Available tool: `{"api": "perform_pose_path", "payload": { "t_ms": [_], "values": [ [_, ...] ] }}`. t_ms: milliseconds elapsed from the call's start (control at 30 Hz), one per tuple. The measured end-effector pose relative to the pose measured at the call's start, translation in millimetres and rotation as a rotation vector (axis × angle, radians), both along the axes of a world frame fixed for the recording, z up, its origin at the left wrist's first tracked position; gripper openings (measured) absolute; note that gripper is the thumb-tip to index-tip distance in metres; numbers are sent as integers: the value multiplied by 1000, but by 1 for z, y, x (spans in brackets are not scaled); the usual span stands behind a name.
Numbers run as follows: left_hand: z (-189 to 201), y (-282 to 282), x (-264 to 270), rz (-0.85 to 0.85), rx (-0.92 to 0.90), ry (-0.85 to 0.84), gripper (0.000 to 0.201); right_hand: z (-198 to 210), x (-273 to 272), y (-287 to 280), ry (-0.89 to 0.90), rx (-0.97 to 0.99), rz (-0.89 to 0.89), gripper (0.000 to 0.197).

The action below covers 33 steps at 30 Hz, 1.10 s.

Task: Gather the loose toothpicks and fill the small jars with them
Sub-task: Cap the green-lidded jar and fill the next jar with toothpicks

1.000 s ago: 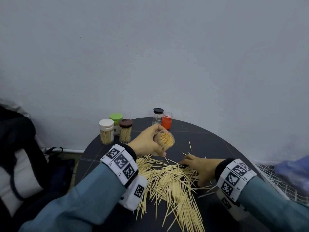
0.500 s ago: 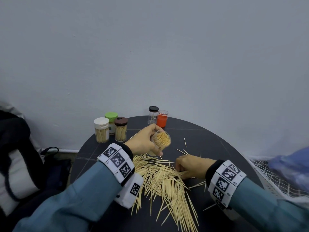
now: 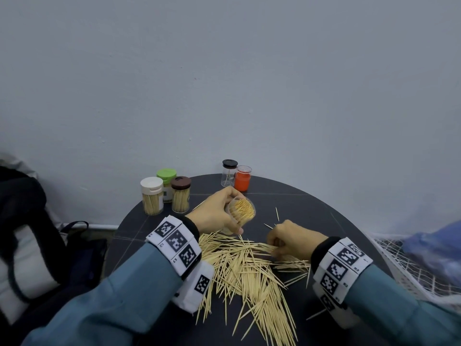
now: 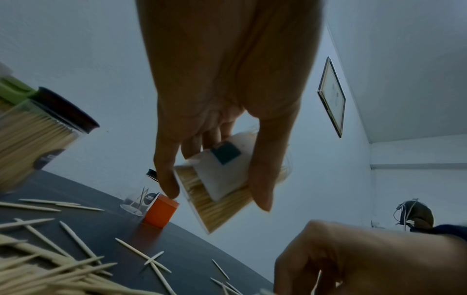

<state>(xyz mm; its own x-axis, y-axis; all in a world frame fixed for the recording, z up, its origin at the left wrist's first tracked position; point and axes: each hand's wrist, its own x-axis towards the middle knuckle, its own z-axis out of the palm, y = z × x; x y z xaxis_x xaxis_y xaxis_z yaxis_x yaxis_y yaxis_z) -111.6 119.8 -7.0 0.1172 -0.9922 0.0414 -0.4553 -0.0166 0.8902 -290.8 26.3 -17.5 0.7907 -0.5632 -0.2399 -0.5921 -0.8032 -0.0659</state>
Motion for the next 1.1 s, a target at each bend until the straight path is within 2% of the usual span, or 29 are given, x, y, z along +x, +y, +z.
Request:
{"api": "perform_pose_path", "payload": {
  "t_ms": [133, 200, 267, 367, 500, 567, 767, 900, 1033, 1100],
  "values": [
    [2, 0, -3, -25, -5, 13, 62, 6, -4, -10, -121, 2, -51, 17],
    [3, 0, -4, -50, -11, 27, 62, 8, -5, -13, -238, 34, -93, 9],
    [3, 0, -4, -60, -15, 44, 61, 10, -4, -12, -425, 131, -138, 2],
    [1, -3, -3, -40, -13, 73, 59, 16, 1, -11, -791, 236, -220, 5],
    [-5, -7, -3, 20, 18, 44, 57, 34, 12, -9, -1273, 222, -302, 7],
    [-7, -8, -4, 33, 30, 32, 58, 44, 20, -6, -1403, 208, -300, 6],
    [-7, -6, -5, 42, 29, 84, 59, 41, 43, 14, -1355, 268, -213, 9],
    [-5, -4, -4, 58, 20, 151, 60, 23, 50, 23, -1302, 279, -211, 11],
    [-7, -3, 2, 82, 23, 143, 62, 15, 52, 32, -1275, 400, -250, 12],
    [-8, -3, 4, 91, 21, 137, 62, 8, 54, 32, -1187, 407, -248, 13]
  ]
}}
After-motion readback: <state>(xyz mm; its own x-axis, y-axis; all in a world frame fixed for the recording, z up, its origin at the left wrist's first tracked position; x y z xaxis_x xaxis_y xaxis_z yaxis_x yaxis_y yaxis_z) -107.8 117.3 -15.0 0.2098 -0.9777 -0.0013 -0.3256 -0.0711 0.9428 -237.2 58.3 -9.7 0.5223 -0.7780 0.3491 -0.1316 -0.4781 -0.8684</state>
